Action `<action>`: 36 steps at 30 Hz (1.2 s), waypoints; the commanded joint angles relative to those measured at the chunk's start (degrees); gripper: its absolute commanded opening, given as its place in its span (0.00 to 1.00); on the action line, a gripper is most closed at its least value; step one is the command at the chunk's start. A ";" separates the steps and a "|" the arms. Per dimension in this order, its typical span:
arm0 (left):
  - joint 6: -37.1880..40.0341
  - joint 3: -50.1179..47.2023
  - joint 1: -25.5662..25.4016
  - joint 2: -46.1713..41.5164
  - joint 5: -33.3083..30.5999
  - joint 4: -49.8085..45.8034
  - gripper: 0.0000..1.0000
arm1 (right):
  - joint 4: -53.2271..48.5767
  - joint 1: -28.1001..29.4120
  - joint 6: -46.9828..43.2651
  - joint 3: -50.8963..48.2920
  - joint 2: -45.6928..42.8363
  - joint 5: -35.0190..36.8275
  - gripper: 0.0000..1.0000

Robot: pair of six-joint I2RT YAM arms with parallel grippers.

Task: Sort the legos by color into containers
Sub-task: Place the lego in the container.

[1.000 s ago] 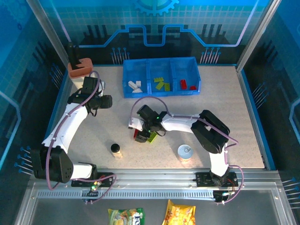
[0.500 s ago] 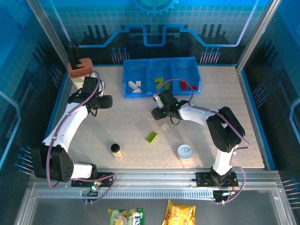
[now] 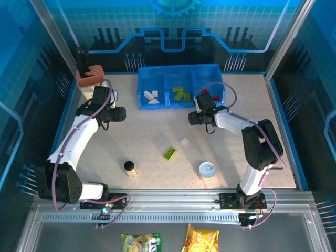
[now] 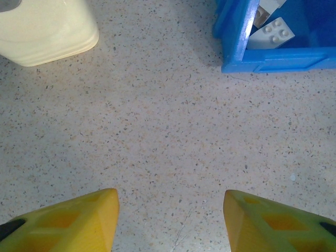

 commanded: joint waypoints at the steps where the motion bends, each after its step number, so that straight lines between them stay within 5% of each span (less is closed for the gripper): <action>1: -0.40 -0.37 0.66 -0.13 1.12 0.36 0.56 | -4.45 -2.98 -0.75 5.13 -1.04 -1.41 0.16; 14: -0.43 -0.55 0.74 -0.70 1.14 0.41 0.56 | -10.91 -9.50 -4.56 24.49 7.40 -1.94 0.26; 36: -0.52 -0.90 0.83 -0.70 1.05 0.49 0.56 | -15.14 -12.90 -4.82 58.04 36.51 -2.02 0.31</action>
